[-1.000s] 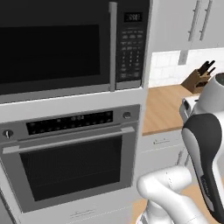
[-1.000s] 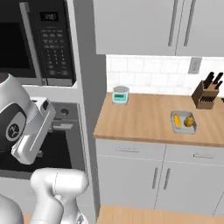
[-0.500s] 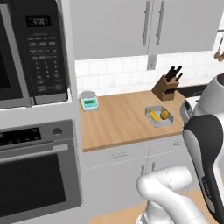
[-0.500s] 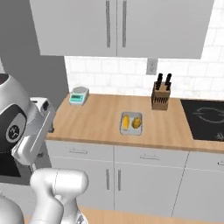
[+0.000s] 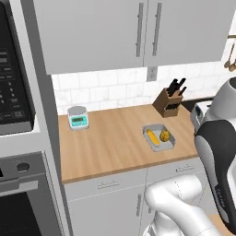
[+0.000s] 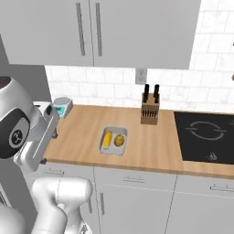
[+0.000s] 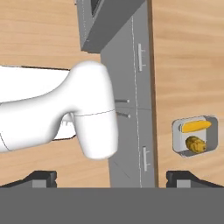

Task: Take the meat container that has the steak and place it on the second highest rack of the freezer. Then take the vegetable container that has the squash and corn and place it on the highest rack of the freezer.

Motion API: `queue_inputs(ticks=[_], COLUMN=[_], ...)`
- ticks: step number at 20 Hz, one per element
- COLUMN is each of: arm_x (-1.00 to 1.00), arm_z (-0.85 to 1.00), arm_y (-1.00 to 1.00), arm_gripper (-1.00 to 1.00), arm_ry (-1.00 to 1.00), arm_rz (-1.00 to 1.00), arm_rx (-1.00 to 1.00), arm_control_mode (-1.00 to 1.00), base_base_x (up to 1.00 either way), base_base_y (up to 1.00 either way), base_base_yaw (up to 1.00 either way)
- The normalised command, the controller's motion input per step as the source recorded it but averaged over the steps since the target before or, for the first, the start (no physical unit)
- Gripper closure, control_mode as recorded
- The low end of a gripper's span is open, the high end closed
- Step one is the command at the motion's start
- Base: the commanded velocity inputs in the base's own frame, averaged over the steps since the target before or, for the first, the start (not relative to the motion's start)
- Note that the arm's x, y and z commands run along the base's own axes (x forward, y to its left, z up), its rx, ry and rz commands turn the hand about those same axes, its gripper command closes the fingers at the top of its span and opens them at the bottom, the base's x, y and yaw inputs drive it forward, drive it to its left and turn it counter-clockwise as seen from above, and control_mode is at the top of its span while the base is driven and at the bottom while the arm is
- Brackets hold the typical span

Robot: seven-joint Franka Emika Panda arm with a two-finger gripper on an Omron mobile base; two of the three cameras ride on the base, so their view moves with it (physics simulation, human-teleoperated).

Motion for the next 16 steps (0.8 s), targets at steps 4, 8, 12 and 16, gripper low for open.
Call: queue_inputs(ticks=[4, 8, 12, 16], arm_x=[0.00, 0.19, 0.99, 1.00], arm_z=[0.00, -0.05, -0.15, -0.33], arm_y=[0.00, -0.04, -0.25, -0.22], arm_gripper=[-1.00, -1.00, -1.00, -1.00], arm_ry=[0.00, 0.00, 0.03, 0.06], arm_rz=[0.00, 0.01, 0.10, 0.15], arm_rx=[0.00, 0.01, 0.09, 0.09], arm_control_mode=[1.00, -1.00, -1.00, -1.00], base_base_x=[0.35, 0.20, 0.00, 0.00], base_base_y=[-0.01, 0.00, 0.00, 0.00], base_base_yaw=[0.01, 0.00, 0.00, 0.00])
